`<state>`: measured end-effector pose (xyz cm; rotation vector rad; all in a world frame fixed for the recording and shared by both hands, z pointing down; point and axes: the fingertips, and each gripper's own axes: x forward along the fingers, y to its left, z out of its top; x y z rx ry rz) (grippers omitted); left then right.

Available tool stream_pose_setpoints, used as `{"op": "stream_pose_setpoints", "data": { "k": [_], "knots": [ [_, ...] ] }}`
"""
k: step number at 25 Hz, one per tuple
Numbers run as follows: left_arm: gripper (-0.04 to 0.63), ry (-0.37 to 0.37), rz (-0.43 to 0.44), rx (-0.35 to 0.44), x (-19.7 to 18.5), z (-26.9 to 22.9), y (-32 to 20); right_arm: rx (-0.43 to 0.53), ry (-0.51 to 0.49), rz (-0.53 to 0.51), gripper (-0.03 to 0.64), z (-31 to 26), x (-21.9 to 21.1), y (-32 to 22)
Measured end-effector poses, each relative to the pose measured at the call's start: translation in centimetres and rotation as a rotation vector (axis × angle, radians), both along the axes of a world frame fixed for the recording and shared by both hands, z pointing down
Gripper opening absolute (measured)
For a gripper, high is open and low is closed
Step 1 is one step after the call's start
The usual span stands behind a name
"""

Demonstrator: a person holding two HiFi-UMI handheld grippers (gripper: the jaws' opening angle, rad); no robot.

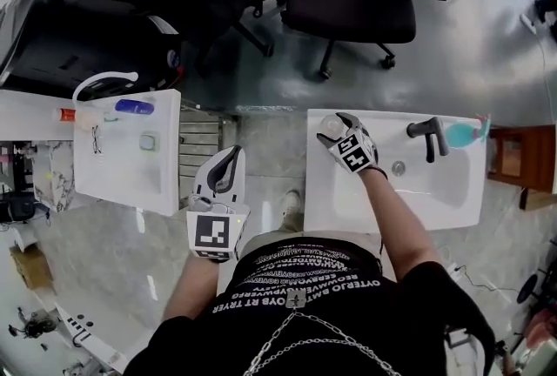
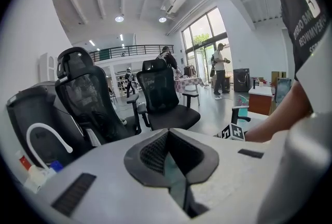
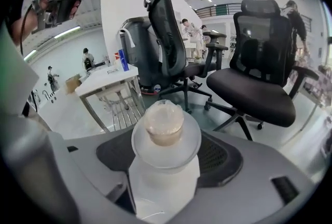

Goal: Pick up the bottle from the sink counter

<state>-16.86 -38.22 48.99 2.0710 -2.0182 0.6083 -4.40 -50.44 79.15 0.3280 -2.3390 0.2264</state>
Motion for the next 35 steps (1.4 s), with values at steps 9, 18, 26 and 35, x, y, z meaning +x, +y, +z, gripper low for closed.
{"op": "stream_pose_setpoints", "data": {
  "k": [9, 18, 26, 35],
  "knots": [
    [0.005, -0.006, 0.053, 0.021, -0.5, -1.1, 1.5, -0.005, -0.033, 0.062, 0.331, -2.0, 0.7, 1.8],
    [0.005, 0.019, 0.163, 0.085, -0.3, -2.9, 2.3, 0.011, -0.051, 0.152, 0.331, -9.2, 3.2, 3.9],
    [0.005, 0.025, 0.249, 0.156, -0.1, -5.4, 2.8, 0.01, -0.045, 0.234, 0.331, -17.6, 6.0, 6.0],
    [0.005, 0.042, 0.313, 0.227, 0.8, -7.8, 3.7, 0.071, -0.043, 0.244, 0.331, -25.9, 8.1, 9.5]
  ]
}}
